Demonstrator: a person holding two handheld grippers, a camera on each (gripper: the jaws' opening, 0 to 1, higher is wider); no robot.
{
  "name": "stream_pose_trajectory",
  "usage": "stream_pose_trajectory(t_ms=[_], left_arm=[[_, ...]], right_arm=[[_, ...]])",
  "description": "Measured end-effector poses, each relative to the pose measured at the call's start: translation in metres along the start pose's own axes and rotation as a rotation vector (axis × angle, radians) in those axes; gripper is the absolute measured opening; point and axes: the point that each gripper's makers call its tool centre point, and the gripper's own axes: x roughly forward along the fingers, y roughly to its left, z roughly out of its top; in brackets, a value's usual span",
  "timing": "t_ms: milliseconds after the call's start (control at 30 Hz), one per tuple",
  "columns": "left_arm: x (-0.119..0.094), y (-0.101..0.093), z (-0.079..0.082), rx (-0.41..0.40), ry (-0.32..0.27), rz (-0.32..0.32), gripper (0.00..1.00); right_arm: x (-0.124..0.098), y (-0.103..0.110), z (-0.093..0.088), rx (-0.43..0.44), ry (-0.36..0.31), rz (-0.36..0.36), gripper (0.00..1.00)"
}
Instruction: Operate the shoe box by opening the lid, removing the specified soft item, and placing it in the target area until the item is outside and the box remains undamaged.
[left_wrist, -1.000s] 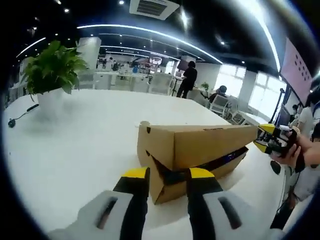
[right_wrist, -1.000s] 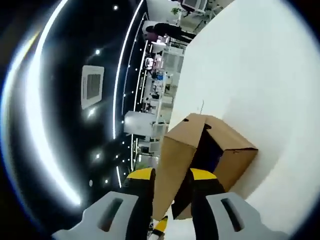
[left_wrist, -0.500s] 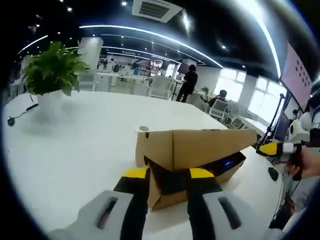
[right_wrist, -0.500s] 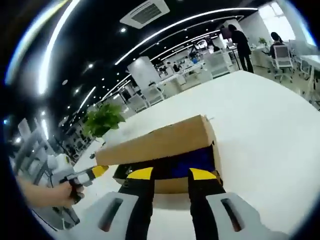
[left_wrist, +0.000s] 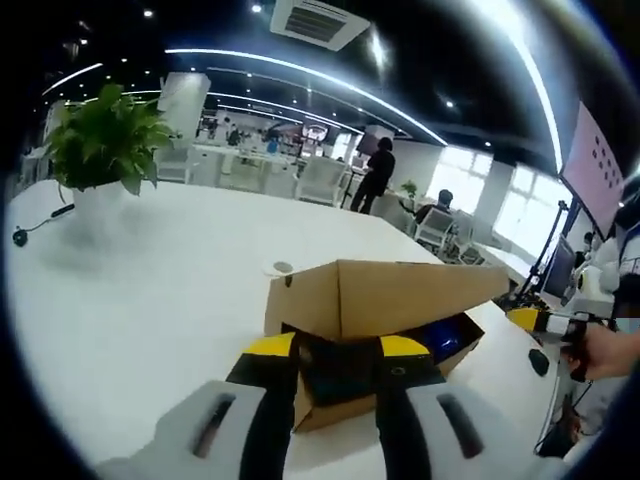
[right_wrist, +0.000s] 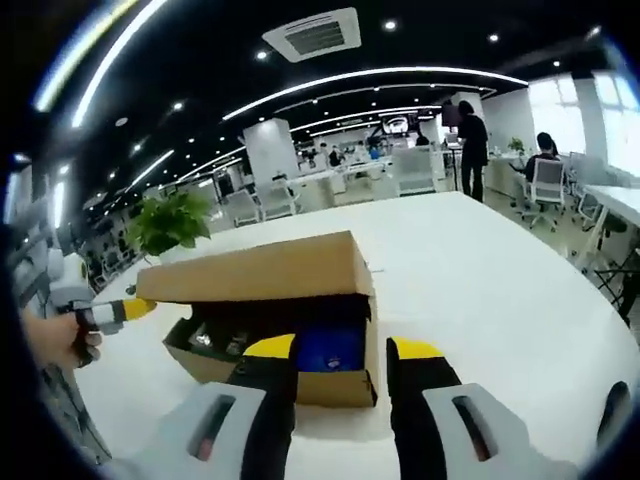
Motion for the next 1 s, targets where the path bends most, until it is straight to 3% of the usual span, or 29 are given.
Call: stream_pose_trajectory(t_ms=[100,167,267,367,433,567,633,767,900,1000], left_arm=[[0.000,0.000,0.001,-0.002,0.001,0.000,0.29],[0.000,0.000,0.002,-0.010,0.001,-0.002,0.29],[0.000,-0.002,0.002,-0.003,0.011,-0.008,0.29],[0.002,-0.004,0.003,0.009,0.028,-0.019,0.30],[0.003,-0.004,0.005,0.007,0.031,-0.018,0.30],[0.006,-0.006,0.010,-0.011,0.035,-0.027,0.31],[0.007,-0.006,0.011,-0.027,0.037,-0.030,0.32],[0.009,-0.007,0.010,-0.042,0.042,-0.030,0.32],[0.009,-0.008,0.008,-0.049,0.054,-0.029,0.33],[0.008,-0.008,0.005,-0.043,0.065,-0.033,0.33]], right_arm=[[0.014,-0.011,-0.001,-0.160,-0.023,-0.026,0.37],[0.019,-0.015,0.000,-0.202,-0.024,-0.037,0.34],[0.026,-0.010,0.007,-0.178,-0.061,-0.012,0.34],[0.035,-0.013,0.013,-0.172,-0.084,-0.027,0.37],[0.039,-0.015,0.022,-0.190,-0.132,-0.050,0.38],[0.047,-0.018,0.017,-0.192,-0.103,-0.046,0.34],[0.051,-0.016,0.009,-0.140,-0.065,-0.029,0.32],[0.057,-0.018,0.012,-0.171,-0.068,-0.042,0.31],[0.059,-0.012,0.026,-0.194,-0.111,-0.039,0.36],[0.062,-0.012,0.030,-0.208,-0.123,-0.040,0.33]])
